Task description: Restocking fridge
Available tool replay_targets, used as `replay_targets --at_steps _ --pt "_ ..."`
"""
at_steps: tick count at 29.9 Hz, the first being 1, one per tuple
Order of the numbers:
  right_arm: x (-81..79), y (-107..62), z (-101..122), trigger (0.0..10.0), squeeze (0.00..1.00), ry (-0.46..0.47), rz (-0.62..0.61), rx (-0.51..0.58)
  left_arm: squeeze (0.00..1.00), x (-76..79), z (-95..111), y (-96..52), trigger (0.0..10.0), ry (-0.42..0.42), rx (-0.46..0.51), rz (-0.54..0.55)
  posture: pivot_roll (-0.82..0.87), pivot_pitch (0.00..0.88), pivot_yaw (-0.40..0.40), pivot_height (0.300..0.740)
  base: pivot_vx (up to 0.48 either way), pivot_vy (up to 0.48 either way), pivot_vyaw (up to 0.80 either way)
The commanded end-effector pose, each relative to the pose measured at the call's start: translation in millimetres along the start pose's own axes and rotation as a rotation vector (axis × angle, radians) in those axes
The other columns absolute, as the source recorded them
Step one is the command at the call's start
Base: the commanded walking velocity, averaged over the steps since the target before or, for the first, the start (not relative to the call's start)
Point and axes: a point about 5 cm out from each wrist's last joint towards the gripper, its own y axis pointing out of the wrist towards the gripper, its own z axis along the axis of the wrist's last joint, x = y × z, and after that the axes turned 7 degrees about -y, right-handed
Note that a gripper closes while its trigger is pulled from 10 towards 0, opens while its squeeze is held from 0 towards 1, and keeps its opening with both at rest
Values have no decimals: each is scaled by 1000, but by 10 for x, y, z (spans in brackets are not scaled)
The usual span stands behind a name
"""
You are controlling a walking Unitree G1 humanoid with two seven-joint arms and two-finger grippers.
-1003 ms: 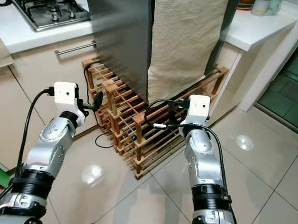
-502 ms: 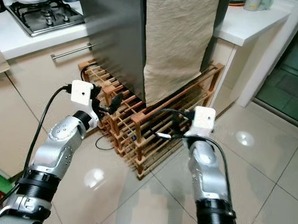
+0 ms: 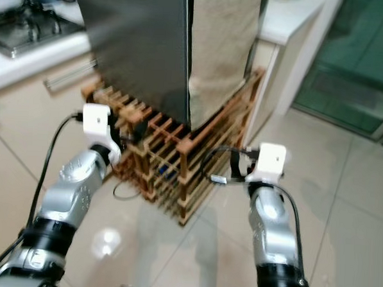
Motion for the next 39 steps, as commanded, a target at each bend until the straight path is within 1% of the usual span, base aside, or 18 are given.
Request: replay_targets --at_steps 1,6,8,9,10,12,13,15,17,18,24,26,27,28,30,35,37,39 --pt "0 30 78 10000 0 2 7 25 0 14 57 15 10000 -3 30 -12 -57 0 76 740 0 0 -631" --pt "17 33 90 10000 0 -17 1 28 0 21 72 30 10000 0 39 -12 -61 0 78 740 0 0 -605" --pt "28 32 102 10000 0 -39 -6 36 0 12 76 26 10000 -11 50 -6 -61 0 78 740 0 0 -606" --pt "42 19 121 10000 0 -53 -17 51 0 -28 73 8 10000 -25 55 9 -60 0 77 740 0 0 -563" --pt "42 19 121 10000 0 -53 -17 51 0 -28 73 8 10000 -25 55 9 -60 0 77 740 0 0 -563" --pt "100 -32 150 10000 0 -66 -66 83 0 -148 38 -37 10000 -77 51 57 -56 0 73 740 0 0 0" --pt "128 -64 145 10000 0 -51 -82 87 0 -230 1 -60 10000 -103 36 98 -54 0 71 740 0 0 -594" --pt "172 -105 105 10000 0 -39 -101 75 0 -326 -56 -88 10000 -125 14 155 -55 0 72 740 0 0 -597" --pt "172 -105 105 10000 0 -39 -101 75 0 -326 -56 -88 10000 -125 14 155 -55 0 72 740 0 0 -594" --pt "186 -117 85 10000 0 -34 -106 68 0 -352 -73 -96 10000 -129 7 171 -55 0 72 740 0 0 -594" --pt "201 -102 96 10000 0 -38 -106 75 0 -319 -41 -81 10000 -106 29 162 -56 0 72 740 0 0 -586" --pt "195 -103 97 10000 0 -43 -100 75 0 -296 -27 -72 10000 -98 34 149 -60 0 71 740 0 0 -594" --pt "197 -108 87 10000 0 -44 -99 69 0 -235 10 -55 10000 -93 53 111 -61 0 67 740 0 0 -606" --pt "198 -109 87 10000 0 -45 -99 68 0 -216 24 -50 10000 -89 62 99 -62 0 68 740 0 0 -619" --pt "199 -110 88 10000 0 -45 -101 67 0 -209 31 -48 10000 -87 66 95 -62 0 68 740 0 0 -619" --pt "148 -68 97 10000 0 -63 -77 63 0 -155 98 -28 10000 -72 97 69 -60 0 69 740 0 0 -584" --pt "143 -59 109 10000 0 -66 -76 69 0 -159 125 -26 10000 -81 112 71 -56 0 69 740 0 0 0" --pt "132 -49 123 10000 0 -77 -69 74 0 -150 159 -21 10000 -67 124 65 -55 0 68 740 0 0 0"
